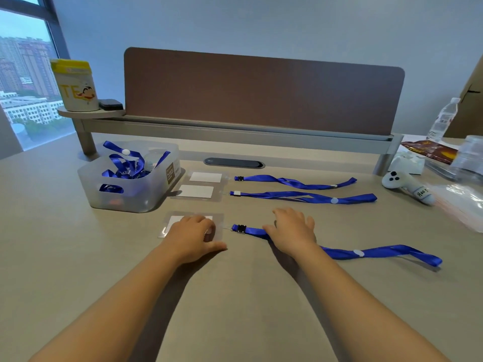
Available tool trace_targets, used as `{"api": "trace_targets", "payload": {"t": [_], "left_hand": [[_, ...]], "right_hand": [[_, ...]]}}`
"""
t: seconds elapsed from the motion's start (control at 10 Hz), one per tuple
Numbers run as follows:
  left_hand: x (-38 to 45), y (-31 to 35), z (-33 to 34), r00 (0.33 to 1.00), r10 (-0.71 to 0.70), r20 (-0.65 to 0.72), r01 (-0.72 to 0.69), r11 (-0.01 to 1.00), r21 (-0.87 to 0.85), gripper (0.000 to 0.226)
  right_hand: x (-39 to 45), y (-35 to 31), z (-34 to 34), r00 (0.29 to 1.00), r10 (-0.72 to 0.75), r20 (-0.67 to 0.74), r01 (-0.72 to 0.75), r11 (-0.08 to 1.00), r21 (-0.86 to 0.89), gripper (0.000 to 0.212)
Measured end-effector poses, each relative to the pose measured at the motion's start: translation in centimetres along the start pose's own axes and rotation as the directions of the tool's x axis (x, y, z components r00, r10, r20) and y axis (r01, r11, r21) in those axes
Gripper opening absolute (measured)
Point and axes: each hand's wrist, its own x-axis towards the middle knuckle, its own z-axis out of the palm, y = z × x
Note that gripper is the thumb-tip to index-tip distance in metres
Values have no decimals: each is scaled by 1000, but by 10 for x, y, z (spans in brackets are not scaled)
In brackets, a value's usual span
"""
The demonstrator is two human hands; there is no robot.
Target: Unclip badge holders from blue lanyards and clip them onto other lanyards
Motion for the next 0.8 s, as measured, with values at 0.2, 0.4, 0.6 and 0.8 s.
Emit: {"api": "trace_targets", "payload": {"t": [0.2,0.4,0.6,0.8], "left_hand": [[3,-6,8,993,-108,35,106,992,70,69],[12,-8,6,995,-90,33,90,996,26,62],[25,-11,9,996,-80,35,80,997,-2,67],[14,-6,-2,988,-59,-145,37,988,-151,62]], "right_hand": [[-5,9,17,975,112,194,-97,992,-84,66],[18,39,20,983,29,181,-17,997,-69,63],[44,50,23,991,-13,130,25,995,-91,62],[30,42,12,993,-89,-79,95,992,78,63]]}}
